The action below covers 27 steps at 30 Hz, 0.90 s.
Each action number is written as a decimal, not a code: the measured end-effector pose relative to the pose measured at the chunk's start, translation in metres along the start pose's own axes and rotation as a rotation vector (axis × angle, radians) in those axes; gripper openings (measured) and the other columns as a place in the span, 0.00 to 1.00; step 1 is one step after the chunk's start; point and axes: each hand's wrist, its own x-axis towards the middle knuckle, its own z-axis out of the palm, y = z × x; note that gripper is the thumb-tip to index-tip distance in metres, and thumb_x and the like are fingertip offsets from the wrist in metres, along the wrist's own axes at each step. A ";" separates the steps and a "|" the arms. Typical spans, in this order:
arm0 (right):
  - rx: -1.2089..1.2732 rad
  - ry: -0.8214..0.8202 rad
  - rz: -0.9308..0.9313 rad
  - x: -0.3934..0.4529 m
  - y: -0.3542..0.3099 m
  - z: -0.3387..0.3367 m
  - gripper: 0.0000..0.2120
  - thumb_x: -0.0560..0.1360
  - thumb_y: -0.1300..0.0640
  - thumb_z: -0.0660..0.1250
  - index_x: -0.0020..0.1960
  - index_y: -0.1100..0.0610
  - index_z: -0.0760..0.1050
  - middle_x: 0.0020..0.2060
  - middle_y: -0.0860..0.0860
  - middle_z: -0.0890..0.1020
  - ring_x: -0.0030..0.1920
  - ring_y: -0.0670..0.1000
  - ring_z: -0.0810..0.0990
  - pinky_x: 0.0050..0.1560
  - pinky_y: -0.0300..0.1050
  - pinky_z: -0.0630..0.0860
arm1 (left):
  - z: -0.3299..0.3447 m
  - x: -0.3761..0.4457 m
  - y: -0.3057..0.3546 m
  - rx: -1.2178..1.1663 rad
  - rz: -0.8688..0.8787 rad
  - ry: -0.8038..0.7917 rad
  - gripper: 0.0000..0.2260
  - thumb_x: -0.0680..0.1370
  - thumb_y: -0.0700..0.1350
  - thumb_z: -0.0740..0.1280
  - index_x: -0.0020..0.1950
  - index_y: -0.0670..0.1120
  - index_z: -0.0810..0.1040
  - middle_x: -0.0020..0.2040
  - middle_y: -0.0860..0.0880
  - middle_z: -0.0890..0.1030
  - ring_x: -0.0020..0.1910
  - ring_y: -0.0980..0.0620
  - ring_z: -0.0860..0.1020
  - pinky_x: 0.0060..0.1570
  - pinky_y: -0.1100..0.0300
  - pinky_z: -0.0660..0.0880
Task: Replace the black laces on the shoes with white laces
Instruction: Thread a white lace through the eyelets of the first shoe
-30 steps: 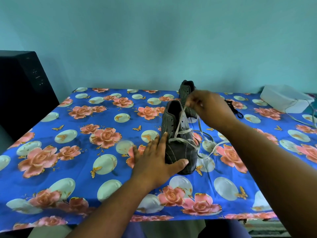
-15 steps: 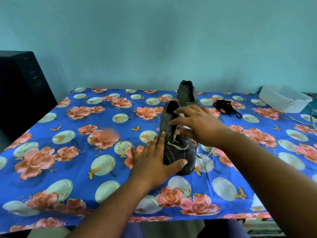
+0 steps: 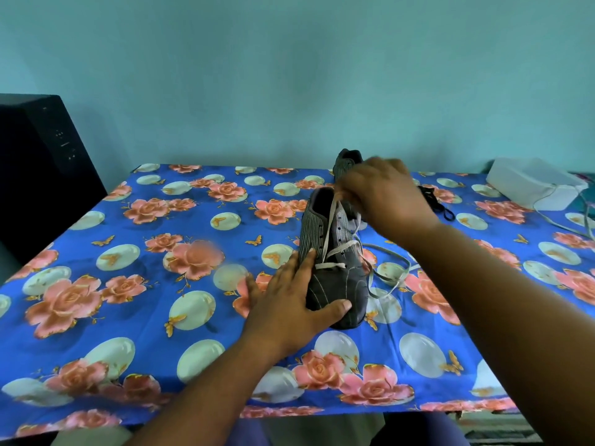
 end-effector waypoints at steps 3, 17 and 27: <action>-0.071 0.041 0.102 0.012 -0.001 0.005 0.01 0.77 0.54 0.70 0.48 0.49 0.80 0.44 0.49 0.81 0.51 0.59 0.77 0.50 0.54 0.70 | 0.000 -0.001 0.000 0.006 -0.009 -0.003 0.48 0.65 0.82 0.46 0.81 0.65 0.40 0.84 0.56 0.43 0.82 0.55 0.46 0.73 0.34 0.29; 0.397 -0.195 0.588 -0.068 -0.044 0.005 0.15 0.78 0.40 0.67 0.40 0.50 0.74 0.32 0.46 0.79 0.34 0.47 0.77 0.34 0.46 0.71 | -0.022 0.026 0.005 -0.301 0.060 0.306 0.26 0.74 0.67 0.64 0.69 0.59 0.74 0.66 0.57 0.77 0.66 0.51 0.76 0.65 0.42 0.70; 0.721 -0.086 0.696 -0.075 -0.061 0.012 0.06 0.81 0.50 0.66 0.52 0.46 0.83 0.43 0.42 0.83 0.48 0.46 0.81 0.45 0.45 0.77 | -0.033 0.044 0.023 -0.204 0.139 0.364 0.19 0.71 0.68 0.71 0.53 0.57 0.80 0.46 0.58 0.79 0.50 0.55 0.78 0.57 0.45 0.72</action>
